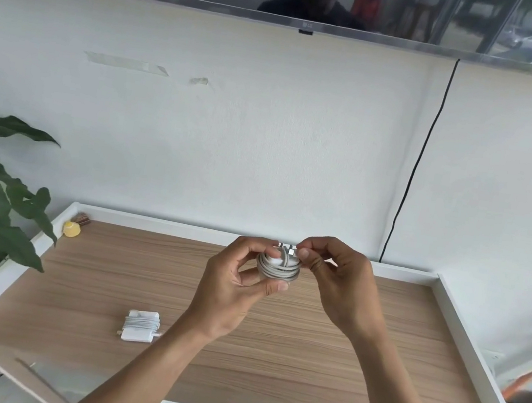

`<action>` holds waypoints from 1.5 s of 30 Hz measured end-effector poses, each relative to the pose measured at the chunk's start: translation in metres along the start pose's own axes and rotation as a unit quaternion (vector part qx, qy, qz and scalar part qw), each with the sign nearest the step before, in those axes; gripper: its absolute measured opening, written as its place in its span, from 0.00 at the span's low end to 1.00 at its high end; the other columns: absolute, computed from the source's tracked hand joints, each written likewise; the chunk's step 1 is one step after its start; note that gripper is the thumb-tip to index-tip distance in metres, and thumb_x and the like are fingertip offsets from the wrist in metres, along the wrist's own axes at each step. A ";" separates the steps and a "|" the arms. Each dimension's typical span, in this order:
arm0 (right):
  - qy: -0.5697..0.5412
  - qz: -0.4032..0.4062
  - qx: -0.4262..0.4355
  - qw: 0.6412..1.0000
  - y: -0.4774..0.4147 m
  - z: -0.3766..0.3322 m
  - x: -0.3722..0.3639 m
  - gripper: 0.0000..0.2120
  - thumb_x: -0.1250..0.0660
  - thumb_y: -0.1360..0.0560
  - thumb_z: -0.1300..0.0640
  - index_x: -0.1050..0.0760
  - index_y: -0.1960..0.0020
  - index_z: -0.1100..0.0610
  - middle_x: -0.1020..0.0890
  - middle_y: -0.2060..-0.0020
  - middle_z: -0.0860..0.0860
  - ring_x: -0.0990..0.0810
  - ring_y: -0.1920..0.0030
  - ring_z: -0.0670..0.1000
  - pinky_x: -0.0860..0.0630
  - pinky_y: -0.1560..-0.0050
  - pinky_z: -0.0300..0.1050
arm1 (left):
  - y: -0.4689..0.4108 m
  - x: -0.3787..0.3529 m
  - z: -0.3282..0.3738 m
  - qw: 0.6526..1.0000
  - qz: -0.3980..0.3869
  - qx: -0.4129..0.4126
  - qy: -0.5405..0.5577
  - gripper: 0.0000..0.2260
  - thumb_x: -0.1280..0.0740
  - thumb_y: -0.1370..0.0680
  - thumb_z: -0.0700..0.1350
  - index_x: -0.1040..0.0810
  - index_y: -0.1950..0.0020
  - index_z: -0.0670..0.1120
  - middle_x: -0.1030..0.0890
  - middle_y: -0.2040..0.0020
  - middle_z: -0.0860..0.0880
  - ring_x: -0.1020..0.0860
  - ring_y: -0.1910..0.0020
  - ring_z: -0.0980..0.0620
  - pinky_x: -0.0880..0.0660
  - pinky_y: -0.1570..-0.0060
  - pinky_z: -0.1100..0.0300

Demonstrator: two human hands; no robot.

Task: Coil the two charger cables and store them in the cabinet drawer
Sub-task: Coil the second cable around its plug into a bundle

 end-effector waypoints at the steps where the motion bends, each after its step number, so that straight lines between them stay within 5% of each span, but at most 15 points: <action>1: 0.008 -0.007 -0.001 1.000 -0.001 0.000 0.001 0.03 0.31 0.24 0.60 0.19 0.55 0.54 0.15 0.61 0.46 0.16 0.57 0.45 0.23 0.55 0.35 | 0.000 0.000 0.000 1.000 0.001 -0.002 -0.001 0.15 0.21 0.35 0.41 0.19 0.51 0.51 0.19 0.44 0.45 0.21 0.41 0.46 0.22 0.43 0.50; 5: 0.032 -0.035 -0.023 0.999 -0.006 0.001 0.006 0.05 0.32 0.24 0.59 0.18 0.56 0.53 0.15 0.62 0.45 0.17 0.56 0.44 0.21 0.50 0.40 | -0.001 -0.002 0.002 1.000 -0.006 -0.012 -0.008 0.16 0.22 0.34 0.35 0.19 0.50 0.49 0.20 0.43 0.44 0.21 0.40 0.47 0.22 0.43 0.52; 13: 0.070 -0.070 -0.020 0.995 -0.011 -0.003 0.008 0.05 0.31 0.24 0.56 0.21 0.57 0.49 0.17 0.63 0.48 0.20 0.58 0.50 0.23 0.55 0.45 | -0.002 0.001 0.001 0.999 -0.009 -0.039 -0.036 0.16 0.23 0.34 0.35 0.18 0.50 0.49 0.20 0.44 0.47 0.23 0.37 0.47 0.22 0.42 0.53; 19: 0.077 0.008 0.119 0.990 -0.013 -0.005 -0.003 0.07 0.31 0.25 0.64 0.18 0.55 0.53 0.16 0.60 0.44 0.19 0.59 0.44 0.23 0.56 0.38 | -0.018 0.004 0.000 0.999 0.033 -0.012 0.014 0.16 0.22 0.36 0.34 0.20 0.51 0.43 0.17 0.46 0.43 0.20 0.41 0.45 0.21 0.45 0.52; 25: 0.133 -0.019 0.181 0.974 -0.028 -0.003 0.003 0.08 0.32 0.24 0.64 0.17 0.48 0.55 0.15 0.55 0.46 0.18 0.53 0.42 0.22 0.49 0.39 | -0.030 0.011 0.005 1.000 0.022 0.005 0.005 0.17 0.22 0.37 0.36 0.21 0.51 0.43 0.16 0.46 0.44 0.19 0.43 0.45 0.20 0.48 0.48; 31: 0.242 0.001 0.294 0.925 -0.030 0.001 -0.001 0.09 0.38 0.20 0.61 0.21 0.44 0.61 0.19 0.53 0.52 0.20 0.52 0.50 0.25 0.50 0.38 | -0.036 0.013 0.012 1.000 -0.002 -0.011 -0.016 0.17 0.23 0.36 0.37 0.21 0.50 0.42 0.17 0.46 0.50 0.20 0.42 0.48 0.21 0.45 0.49; 41: 0.241 -0.013 0.298 0.923 -0.023 0.007 -0.004 0.09 0.37 0.21 0.62 0.20 0.44 0.60 0.19 0.53 0.52 0.19 0.53 0.50 0.23 0.52 0.44 | -0.030 0.016 0.009 0.997 0.000 -0.039 -0.071 0.15 0.22 0.35 0.38 0.17 0.52 0.52 0.18 0.45 0.47 0.21 0.38 0.48 0.21 0.45 0.55; 45: 0.217 0.028 0.281 0.935 -0.019 0.006 -0.007 0.08 0.34 0.23 0.65 0.19 0.47 0.59 0.18 0.55 0.51 0.19 0.55 0.48 0.23 0.53 0.38 | -0.026 0.014 0.009 0.992 0.008 -0.067 -0.105 0.13 0.22 0.34 0.40 0.17 0.51 0.50 0.18 0.46 0.50 0.21 0.38 0.48 0.21 0.44 0.56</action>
Point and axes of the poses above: each hand's wrist, its own y-axis away from the middle knuckle, its own x-axis out of the back of the hand, z = x × y, the point moved 2 cm from there along -y, towards the middle knuckle
